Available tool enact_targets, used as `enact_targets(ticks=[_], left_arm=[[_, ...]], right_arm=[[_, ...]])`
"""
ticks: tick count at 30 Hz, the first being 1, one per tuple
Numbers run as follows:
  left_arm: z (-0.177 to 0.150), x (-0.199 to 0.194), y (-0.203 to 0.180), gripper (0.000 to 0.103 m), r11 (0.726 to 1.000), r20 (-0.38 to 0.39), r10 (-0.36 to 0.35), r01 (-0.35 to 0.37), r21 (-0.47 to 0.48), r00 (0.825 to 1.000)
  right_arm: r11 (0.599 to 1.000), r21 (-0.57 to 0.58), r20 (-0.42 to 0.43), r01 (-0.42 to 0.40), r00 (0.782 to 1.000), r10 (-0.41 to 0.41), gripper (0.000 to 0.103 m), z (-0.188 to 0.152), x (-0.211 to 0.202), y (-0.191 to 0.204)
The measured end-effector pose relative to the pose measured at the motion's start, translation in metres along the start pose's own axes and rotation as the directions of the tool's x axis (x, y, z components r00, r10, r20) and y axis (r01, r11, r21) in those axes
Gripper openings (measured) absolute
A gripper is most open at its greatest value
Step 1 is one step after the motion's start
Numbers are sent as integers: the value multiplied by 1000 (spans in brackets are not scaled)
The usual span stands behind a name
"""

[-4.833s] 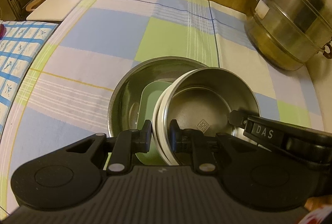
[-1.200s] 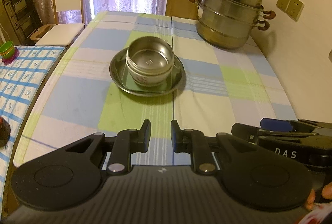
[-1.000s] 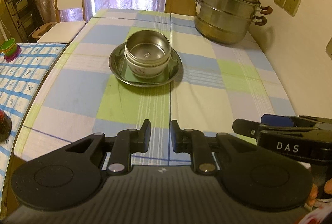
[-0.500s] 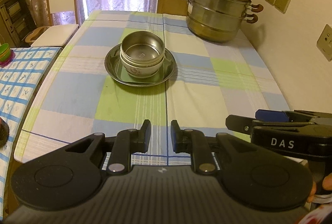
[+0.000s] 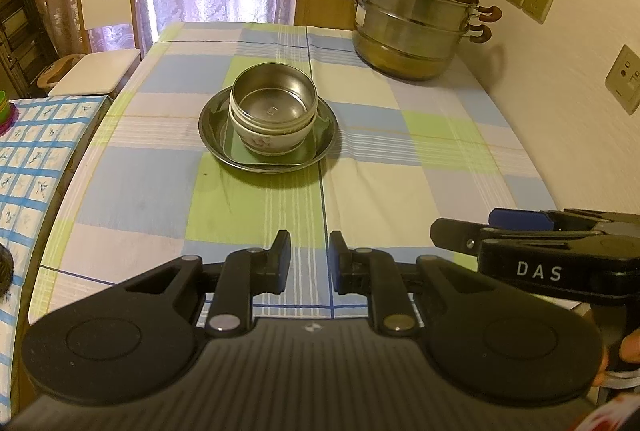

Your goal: Organize plates and bowls

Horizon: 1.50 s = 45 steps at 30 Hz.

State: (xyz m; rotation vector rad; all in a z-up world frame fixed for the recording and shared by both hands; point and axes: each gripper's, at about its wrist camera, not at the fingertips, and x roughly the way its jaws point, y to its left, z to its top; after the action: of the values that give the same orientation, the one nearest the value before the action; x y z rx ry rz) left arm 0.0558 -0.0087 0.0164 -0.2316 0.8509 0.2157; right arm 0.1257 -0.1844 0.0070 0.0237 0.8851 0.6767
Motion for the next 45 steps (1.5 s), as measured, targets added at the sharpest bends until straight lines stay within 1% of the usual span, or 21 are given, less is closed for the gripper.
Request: enact_targets(ticks=[25, 45], left_arm=[[7, 7, 6, 17, 999, -5, -30, 30, 20, 1000], [7, 7, 7, 17, 999, -4, -36, 36, 23, 999]], right_arm=[[999, 22, 2, 29, 1000, -29, 67, 2, 5, 6], [999, 22, 2, 30, 1000, -30, 67, 3, 5, 5]])
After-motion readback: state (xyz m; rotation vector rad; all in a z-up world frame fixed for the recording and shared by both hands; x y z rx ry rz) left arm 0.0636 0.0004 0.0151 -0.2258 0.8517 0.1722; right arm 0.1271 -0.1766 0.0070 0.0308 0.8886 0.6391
